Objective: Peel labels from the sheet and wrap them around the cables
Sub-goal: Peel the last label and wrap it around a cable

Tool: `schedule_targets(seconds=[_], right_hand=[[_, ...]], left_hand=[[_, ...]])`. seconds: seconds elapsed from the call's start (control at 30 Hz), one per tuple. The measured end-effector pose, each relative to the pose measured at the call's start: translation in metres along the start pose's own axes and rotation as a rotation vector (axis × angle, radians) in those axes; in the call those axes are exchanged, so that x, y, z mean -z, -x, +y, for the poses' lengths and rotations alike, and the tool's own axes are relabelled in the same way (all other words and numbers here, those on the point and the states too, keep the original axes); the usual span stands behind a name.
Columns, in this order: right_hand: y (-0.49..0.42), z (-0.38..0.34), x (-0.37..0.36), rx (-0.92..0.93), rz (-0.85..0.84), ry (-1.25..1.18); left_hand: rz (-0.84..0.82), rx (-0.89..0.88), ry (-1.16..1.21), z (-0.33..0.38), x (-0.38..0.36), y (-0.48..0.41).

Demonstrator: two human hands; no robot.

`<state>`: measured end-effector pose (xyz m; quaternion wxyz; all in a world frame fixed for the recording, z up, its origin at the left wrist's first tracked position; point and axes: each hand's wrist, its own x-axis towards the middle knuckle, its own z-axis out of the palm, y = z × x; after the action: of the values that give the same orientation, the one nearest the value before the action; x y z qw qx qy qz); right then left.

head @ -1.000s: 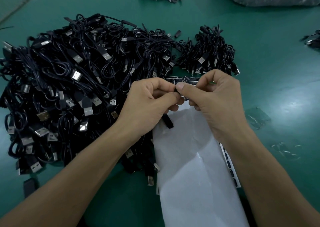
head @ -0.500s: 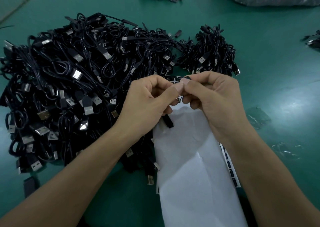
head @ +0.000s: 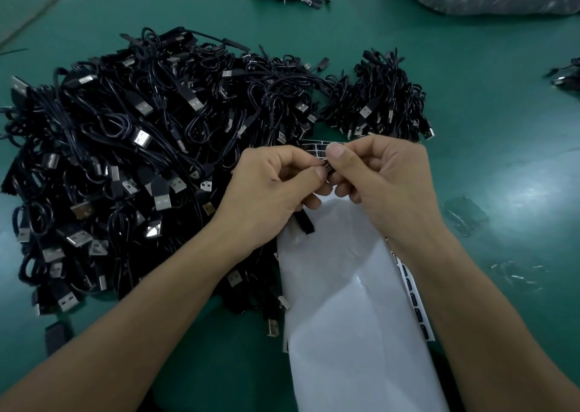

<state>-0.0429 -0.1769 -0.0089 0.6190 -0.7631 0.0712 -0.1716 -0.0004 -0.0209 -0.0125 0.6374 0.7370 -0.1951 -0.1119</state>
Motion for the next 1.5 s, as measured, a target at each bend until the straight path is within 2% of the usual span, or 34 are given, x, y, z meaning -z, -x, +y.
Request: schedule_targets(seconds=[0.17, 0.4, 0.47, 0.57, 0.67, 0.8, 1.07, 1.2, 1.33, 1.4, 1.5], right_hand=[[0.001, 0.002, -0.003, -0.010, -0.005, 0.062], [0.003, -0.001, -0.006, 0.074, 0.035, 0.050], [0.004, -0.003, -0.007, 0.083, 0.026, -0.002], [0.006, -0.006, -0.008, 0.086, -0.070, 0.015], [0.012, -0.008, -0.010, 0.149, -0.239, 0.202], [0.022, -0.011, -0.020, 0.195, -0.430, 0.265], [0.027, -0.014, -0.025, 0.142, -0.433, 0.127], [0.027, -0.016, -0.027, 0.050, -0.461, 0.013], [0.018, -0.017, -0.017, 0.064, -0.329, -0.064], [0.009, -0.013, -0.008, 0.073, -0.165, -0.057], [-0.006, -0.003, 0.005, 0.050, 0.099, 0.075]], left_hand=[[-0.049, 0.026, -0.087, 0.003, 0.007, -0.002], [-0.001, -0.134, -0.418, 0.017, 0.016, 0.000], [0.042, -0.159, -0.435, 0.020, 0.020, -0.001], [0.184, -0.179, -0.285, 0.026, 0.025, -0.002], [0.317, -0.130, 0.033, 0.034, 0.028, -0.003], [0.370, -0.064, 0.256, 0.037, 0.026, -0.003], [0.410, 0.000, 0.441, 0.037, 0.028, -0.006], [0.443, 0.004, 0.492, 0.037, 0.029, -0.006], [0.482, 0.036, 0.518, 0.036, 0.032, -0.006], [0.458, 0.063, 0.423, 0.034, 0.032, -0.006], [0.333, 0.058, 0.193, 0.028, 0.025, -0.004]])
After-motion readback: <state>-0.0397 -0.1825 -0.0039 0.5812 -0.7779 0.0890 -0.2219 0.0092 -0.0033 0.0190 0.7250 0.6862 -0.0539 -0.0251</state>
